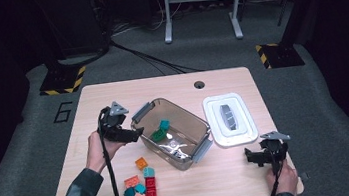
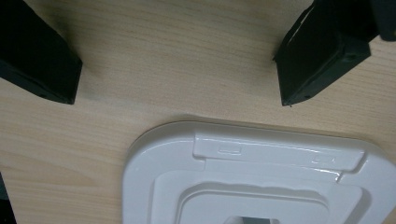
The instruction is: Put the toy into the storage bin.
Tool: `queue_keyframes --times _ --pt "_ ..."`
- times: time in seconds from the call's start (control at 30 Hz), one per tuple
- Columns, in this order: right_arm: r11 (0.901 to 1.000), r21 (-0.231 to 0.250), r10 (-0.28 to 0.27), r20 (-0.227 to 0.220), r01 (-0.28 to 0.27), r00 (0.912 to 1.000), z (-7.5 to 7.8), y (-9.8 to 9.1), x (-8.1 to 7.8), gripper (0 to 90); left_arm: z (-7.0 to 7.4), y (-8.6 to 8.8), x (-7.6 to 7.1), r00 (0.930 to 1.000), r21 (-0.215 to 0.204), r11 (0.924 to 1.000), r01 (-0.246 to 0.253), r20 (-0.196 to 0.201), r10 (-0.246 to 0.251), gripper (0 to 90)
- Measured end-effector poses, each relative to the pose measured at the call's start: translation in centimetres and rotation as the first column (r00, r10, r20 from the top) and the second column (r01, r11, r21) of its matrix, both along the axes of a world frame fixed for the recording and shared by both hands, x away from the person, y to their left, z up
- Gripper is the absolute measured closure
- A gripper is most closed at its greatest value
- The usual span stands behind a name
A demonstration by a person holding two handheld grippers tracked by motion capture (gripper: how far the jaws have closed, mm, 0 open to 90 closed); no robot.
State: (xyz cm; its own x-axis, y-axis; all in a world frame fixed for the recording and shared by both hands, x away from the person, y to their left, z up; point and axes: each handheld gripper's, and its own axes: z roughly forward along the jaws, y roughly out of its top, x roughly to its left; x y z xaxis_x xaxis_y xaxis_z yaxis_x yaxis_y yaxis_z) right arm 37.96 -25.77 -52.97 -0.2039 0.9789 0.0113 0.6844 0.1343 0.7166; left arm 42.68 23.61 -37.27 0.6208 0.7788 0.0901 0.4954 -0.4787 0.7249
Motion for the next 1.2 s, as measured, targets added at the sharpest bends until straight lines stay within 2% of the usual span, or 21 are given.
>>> queue_keyframes --times 0.03,0.2,0.23,0.27,0.33,0.4,0.53,0.67,0.73,0.9,0.93,0.97,1.03,1.1,1.13,1.2 --pt "1.0 0.0 0.0 0.0 0.0 1.0 0.0 0.0 0.0 0.0 -0.3 0.8 -0.4 0.9999 -0.01 0.9999 -0.013 0.003 0.013 15.0" --pt "1.0 0.001 -0.002 -0.001 0.002 1.0 0.0 0.0 0.0 0.0 -1.2 2.2 -1.3 0.9991 -0.017 0.999 -0.041 0.004 0.041 14.8" --pt "1.0 0.0 0.0 0.0 0.0 1.0 0.0 0.0 0.0 0.0 -1.9 2.8 -1.6 0.9987 -0.012 0.9987 -0.05 -0.003 0.05 15.1" --pt "1.0 0.0 0.0 0.0 0.0 1.0 0.0 0.0 0.0 0.0 -1.9 2.8 -1.6 0.9987 -0.012 0.9987 -0.05 -0.003 0.05 15.1" --pt "1.0 0.0 0.0 0.0 0.0 1.0 0.0 0.0 0.0 0.0 -2.9 3.5 -2.0 0.9977 -0.026 0.9975 -0.066 -0.018 0.066 15.1" --pt "1.0 -0.001 0.001 0.0 -0.001 1.0 0.0 0.0 0.0 0.0 -3.3 3.7 -2.2 0.9972 -0.031 0.997 -0.072 -0.022 0.071 15.1" --pt "1.0 0.0 0.0 0.0 0.0 1.0 0.0 0.0 0.0 0.0 -5.0 4.1 -2.7 0.996 -0.033 0.9965 -0.077 -0.048 0.075 14.1" --pt "1.0 -0.001 0.001 0.0 -0.001 1.0 0.0 0.0 0.0 0.0 -7.0 4.1 -3.0 0.9972 -0.04 0.9987 -0.033 -0.069 0.03 10.6" --pt "1.0 0.0 0.0 0.0 0.0 1.0 0.0 0.0 0.0 0.0 -8.1 4.1 -3.0 0.9961 -0.04 0.9992 -0.008 -0.088 0.004 7.6" --pt "1.0 0.0 0.0 0.0 0.0 1.0 0.0 0.0 0.0 0.0 -10.4 3.5 -3.1 0.9922 -0.038 0.9987 0.035 -0.118 -0.04 6.8" --pt "1.0 0.0 0.0 0.0 0.0 1.0 0.0 0.0 0.0 0.0 -10.7 3.2 -3.1 0.9911 -0.039 0.9983 0.043 -0.124 -0.047 7.8" --pt "1.0 -0.001 0.001 0.0 -0.001 1.0 0.0 0.0 0.0 0.0 -11.1 2.8 -3.1 0.9888 -0.031 0.9969 0.072 -0.129 -0.075 9.6" --pt "1.0 0.0 0.0 0.0 0.0 1.0 0.0 0.0 0.0 0.0 -11.4 2.3 -3.0 0.9874 -0.033 0.9956 0.088 -0.129 -0.092 14.1" --pt "1.0 -0.001 0.001 0.0 -0.001 1.0 0.0 0.0 0.0 0.0 -11.6 2.1 -3.0 0.9866 -0.036 0.9948 0.095 -0.13 -0.099 15.0" --pt "1.0 0.0 0.0 0.0 0.0 1.0 0.0 0.0 0.0 0.0 -11.6 2.0 -2.9 0.9829 -0.035 0.9933 0.11 -0.145 -0.114 21.0" --pt "1.0 0.0 0.0 0.0 0.0 1.0 0.0 0.0 0.0 0.0 -11.9 1.6 -2.8 0.9822 -0.04 0.9916 0.123 -0.137 -0.128 22.7"
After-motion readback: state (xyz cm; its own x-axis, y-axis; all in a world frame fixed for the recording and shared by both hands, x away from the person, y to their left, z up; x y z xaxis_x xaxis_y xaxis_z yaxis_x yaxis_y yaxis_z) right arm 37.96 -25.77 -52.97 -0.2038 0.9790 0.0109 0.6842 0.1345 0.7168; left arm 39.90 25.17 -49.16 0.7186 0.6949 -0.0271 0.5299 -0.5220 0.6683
